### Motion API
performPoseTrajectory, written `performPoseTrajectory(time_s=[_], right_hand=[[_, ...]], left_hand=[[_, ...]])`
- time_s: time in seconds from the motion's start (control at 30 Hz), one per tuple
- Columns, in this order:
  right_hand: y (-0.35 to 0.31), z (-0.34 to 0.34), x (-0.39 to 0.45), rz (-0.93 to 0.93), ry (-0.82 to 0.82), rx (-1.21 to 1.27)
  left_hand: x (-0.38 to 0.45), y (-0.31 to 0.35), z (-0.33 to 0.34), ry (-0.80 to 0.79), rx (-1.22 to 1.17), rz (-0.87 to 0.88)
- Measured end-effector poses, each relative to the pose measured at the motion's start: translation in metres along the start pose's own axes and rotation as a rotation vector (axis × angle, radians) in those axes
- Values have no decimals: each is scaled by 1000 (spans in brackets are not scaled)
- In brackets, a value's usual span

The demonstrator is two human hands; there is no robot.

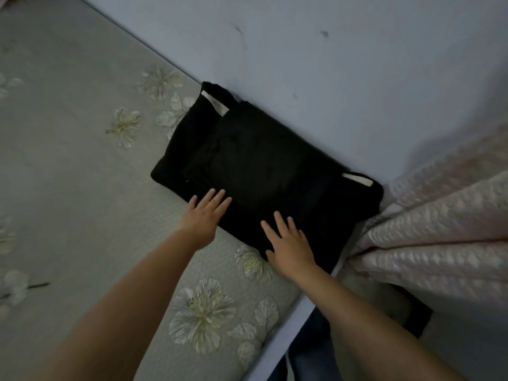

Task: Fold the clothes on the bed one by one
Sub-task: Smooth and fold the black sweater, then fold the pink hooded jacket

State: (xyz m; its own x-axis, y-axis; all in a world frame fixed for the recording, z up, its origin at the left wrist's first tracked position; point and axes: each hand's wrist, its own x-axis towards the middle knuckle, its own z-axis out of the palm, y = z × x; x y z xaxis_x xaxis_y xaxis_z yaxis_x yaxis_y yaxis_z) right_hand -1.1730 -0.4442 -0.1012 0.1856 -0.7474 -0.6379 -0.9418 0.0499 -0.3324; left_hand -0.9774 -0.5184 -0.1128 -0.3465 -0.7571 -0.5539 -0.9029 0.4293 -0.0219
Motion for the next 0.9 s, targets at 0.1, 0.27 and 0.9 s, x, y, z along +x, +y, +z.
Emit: performPoseTrajectory(time_s=[0.1,0.27,0.9], right_hand=[[4,-3,3,-22,13,-61],[-14,-32,-1,-101,132,-204],[-293,95,-152,-1183,77,-457]], left_hand=[[-8,9,6,26,-56,-48],[-44,21,-10,164,-238,-232],[-433,33,109,386,-547,-1387]])
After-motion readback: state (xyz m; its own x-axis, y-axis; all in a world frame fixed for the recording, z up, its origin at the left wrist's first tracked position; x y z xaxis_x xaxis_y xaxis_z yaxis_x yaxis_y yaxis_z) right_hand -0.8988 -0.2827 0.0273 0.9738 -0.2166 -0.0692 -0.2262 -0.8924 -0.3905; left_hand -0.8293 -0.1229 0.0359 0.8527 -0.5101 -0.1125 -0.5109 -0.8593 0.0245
